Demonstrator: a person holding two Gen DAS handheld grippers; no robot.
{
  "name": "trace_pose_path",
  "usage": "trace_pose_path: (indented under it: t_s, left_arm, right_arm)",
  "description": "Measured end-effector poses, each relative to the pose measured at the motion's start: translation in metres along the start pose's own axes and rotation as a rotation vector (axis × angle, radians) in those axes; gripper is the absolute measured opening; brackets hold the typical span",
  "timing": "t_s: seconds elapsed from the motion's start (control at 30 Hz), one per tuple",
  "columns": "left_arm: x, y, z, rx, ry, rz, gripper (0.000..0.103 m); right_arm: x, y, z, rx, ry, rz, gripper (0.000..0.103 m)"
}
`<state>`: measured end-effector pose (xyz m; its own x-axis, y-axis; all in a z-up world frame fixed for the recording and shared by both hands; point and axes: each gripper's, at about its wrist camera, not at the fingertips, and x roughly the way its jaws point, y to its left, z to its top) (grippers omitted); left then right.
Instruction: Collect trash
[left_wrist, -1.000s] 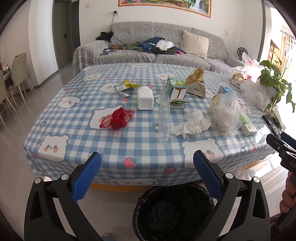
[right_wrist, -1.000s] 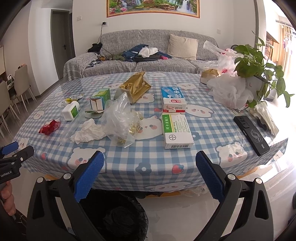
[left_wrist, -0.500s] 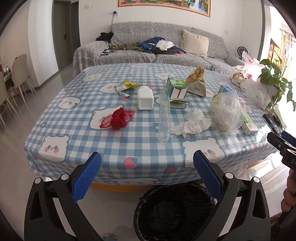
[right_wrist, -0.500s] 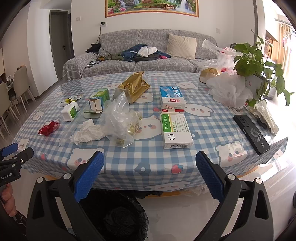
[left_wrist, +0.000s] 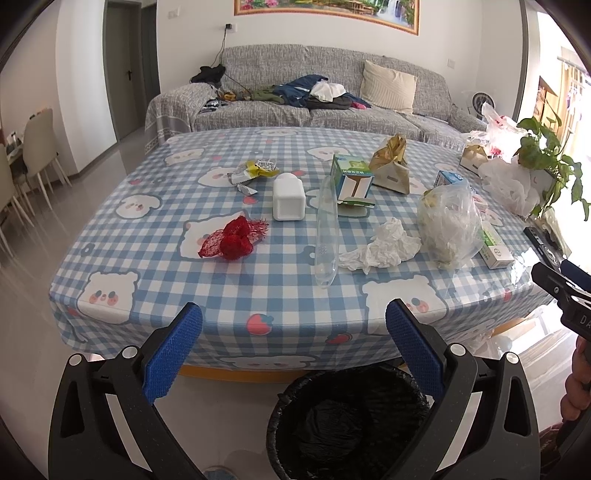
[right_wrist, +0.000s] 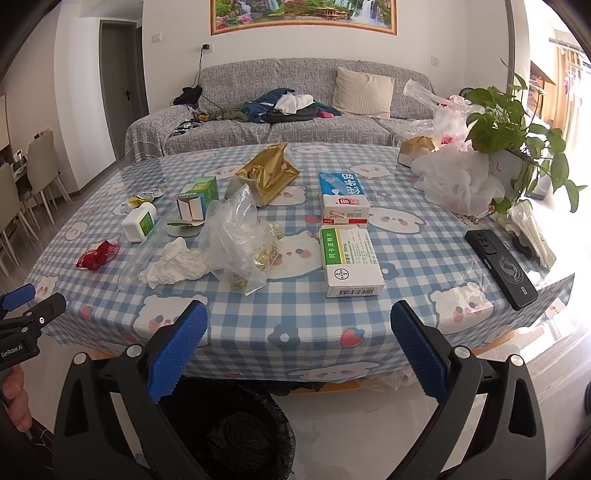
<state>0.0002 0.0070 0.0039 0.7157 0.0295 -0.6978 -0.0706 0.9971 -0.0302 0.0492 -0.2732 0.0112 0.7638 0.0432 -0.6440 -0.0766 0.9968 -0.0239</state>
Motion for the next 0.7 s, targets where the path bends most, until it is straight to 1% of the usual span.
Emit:
trace_pose_path:
  t_s: [0.7]
  left_arm:
    - [-0.0054,-0.0023,0.0016,0.008,-0.013,0.008,0.097]
  right_arm:
    - [0.0001,-0.0036,0.0008,0.007,-0.001,-0.002,0.096]
